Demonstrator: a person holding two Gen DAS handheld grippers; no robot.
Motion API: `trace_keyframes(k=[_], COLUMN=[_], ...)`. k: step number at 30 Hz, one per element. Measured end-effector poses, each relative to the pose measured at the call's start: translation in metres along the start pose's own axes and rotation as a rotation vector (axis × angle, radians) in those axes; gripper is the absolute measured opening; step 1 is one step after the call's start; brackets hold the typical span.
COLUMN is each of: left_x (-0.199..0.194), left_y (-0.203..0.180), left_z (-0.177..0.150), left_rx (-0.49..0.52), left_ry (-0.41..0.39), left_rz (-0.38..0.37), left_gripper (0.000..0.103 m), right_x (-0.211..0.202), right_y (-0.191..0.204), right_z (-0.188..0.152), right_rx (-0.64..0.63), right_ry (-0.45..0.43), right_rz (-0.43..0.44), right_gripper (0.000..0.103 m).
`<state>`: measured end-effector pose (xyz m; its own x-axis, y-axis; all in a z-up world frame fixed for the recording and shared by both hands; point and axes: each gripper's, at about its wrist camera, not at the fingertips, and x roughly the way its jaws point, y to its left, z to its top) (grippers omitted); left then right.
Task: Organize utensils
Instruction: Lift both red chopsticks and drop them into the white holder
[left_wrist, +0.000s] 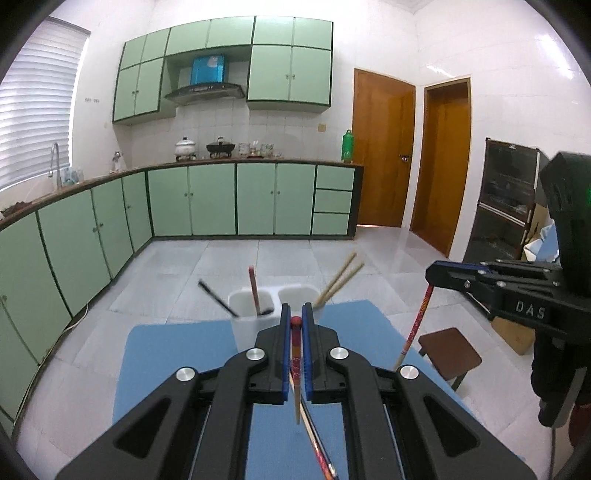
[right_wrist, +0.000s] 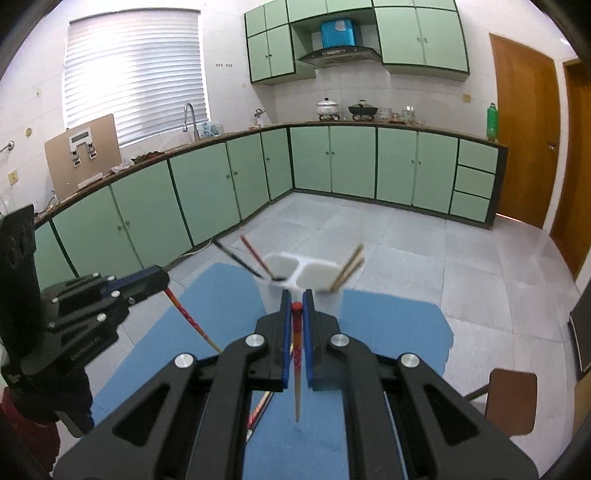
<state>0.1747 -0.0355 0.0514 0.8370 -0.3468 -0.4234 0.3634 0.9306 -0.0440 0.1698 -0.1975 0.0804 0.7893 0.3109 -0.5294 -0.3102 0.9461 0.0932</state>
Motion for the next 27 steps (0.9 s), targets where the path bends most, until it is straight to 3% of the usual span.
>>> trace_keyframes(k=[8, 15, 20, 27], left_x=[0.006, 0.036, 0.079, 0.122], left_y=[-0.003, -0.004, 0.009, 0.029], left_z=[0.070, 0.123, 0.124, 0.097], left_rx=[0.020, 0.080, 0.064, -0.014], left_ry=[-0.130, -0.241, -0.191, -0.047], left_rz=[-0.008, 0.093, 0.119, 0.075], left_gripper=[0.006, 0.006, 0.006, 0.006], right_x=[-0.003, 0.024, 0.066, 0.118], right_y=[-0.010, -0.025, -0.037, -0.044], right_z=[0.075, 0.129, 0.130, 0.109], right_rx=[-0.005, 0.022, 0.030, 0.056], right_ry=[-0.117, -0.217, -0.189, -0.075], right_rz=[-0.011, -0.047, -0.078, -0.083], right_gripper=[0.005, 0.005, 0.005, 0.007])
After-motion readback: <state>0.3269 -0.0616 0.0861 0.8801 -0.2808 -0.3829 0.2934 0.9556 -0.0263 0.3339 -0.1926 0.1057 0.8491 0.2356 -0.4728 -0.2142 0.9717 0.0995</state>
